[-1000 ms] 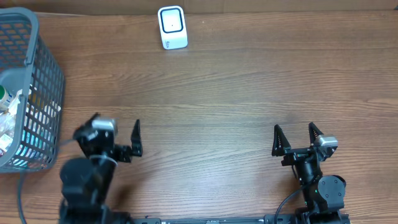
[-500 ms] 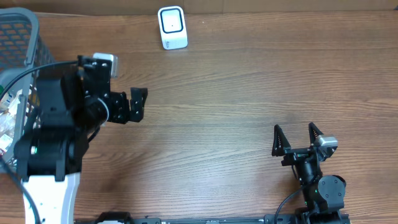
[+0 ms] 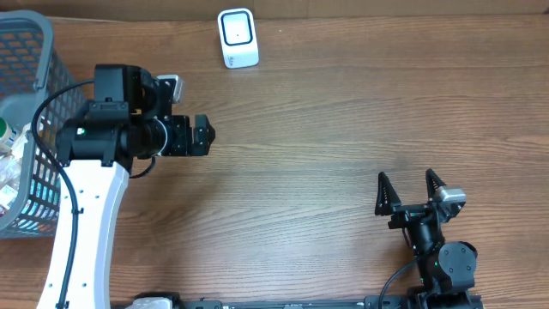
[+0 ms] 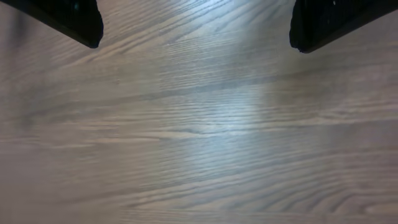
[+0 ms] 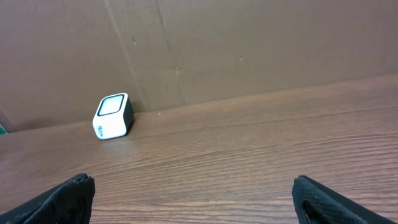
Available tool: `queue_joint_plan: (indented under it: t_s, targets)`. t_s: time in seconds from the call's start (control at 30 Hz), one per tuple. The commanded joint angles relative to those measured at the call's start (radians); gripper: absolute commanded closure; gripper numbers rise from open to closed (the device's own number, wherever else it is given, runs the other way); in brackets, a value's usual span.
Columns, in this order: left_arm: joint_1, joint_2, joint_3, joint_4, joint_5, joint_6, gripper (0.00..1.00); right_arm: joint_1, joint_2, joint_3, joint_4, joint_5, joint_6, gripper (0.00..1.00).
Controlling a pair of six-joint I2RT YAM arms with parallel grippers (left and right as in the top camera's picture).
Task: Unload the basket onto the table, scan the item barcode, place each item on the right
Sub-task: 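Move the left gripper over the grey basket and reach inside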
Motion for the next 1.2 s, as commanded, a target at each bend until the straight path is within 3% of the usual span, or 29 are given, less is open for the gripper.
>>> queue_joint_plan:
  t_s: [0.0, 0.13, 0.3, 0.7, 1.0, 1.17]
  targets:
    - [0.013, -0.005, 0.118, -0.028, -0.108, -0.092, 0.0, -0.006, -0.01, -0.01, 0.006, -0.001, -0.005, 0.0]
    - [0.074, -0.003, 0.283, -0.095, -0.149, -0.114, 0.0, -0.006, -0.01, -0.01, 0.006, -0.001, -0.005, 0.0]
    - [0.26, -0.003, 0.456, -0.156, -0.173, -0.18, 0.01, -0.006, -0.01, -0.01, 0.006, -0.001, -0.005, 0.0]
    - [0.718, 0.011, 0.482, -0.154, -0.174, -0.33, 0.0, -0.006, -0.01, -0.011, 0.006, -0.001, -0.005, 0.0]
    - [0.806, 0.167, 0.482, -0.22, -0.271, -0.401, 0.0, -0.006, -0.01, -0.01, 0.006, -0.001, -0.005, 0.0]
    - [0.812, 0.275, 0.481, -0.257, -0.325, -0.401, 0.05, -0.006, -0.01, -0.01, 0.006, -0.001, -0.005, 0.0]
